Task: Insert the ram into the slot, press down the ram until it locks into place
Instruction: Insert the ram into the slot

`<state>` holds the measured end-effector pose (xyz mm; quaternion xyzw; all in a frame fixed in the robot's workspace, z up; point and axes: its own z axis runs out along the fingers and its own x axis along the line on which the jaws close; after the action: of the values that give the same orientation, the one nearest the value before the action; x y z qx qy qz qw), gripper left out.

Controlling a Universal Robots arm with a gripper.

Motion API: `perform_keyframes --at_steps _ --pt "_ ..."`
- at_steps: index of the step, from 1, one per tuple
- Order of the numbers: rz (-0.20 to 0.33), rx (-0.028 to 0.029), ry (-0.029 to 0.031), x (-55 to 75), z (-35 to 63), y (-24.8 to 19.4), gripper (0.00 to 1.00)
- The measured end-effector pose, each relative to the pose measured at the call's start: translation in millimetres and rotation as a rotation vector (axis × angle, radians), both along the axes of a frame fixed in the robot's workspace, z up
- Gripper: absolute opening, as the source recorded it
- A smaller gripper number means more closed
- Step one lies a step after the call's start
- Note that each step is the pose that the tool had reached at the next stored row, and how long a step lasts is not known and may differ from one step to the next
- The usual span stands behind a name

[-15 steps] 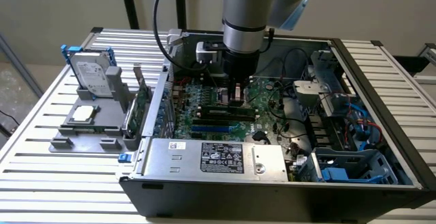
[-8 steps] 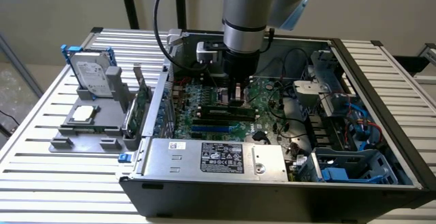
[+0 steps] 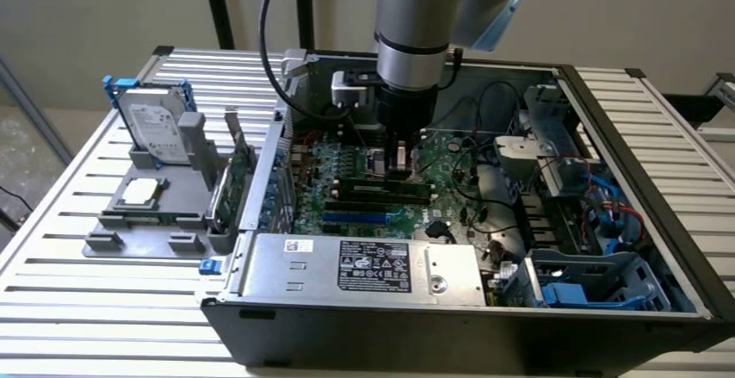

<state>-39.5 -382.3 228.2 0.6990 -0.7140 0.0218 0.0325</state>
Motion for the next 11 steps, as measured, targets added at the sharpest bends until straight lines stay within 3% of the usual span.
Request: perform_keyframes --at_steps 11 --pt "0.029 0.0000 -0.0005 0.1 0.0 0.1 0.13"
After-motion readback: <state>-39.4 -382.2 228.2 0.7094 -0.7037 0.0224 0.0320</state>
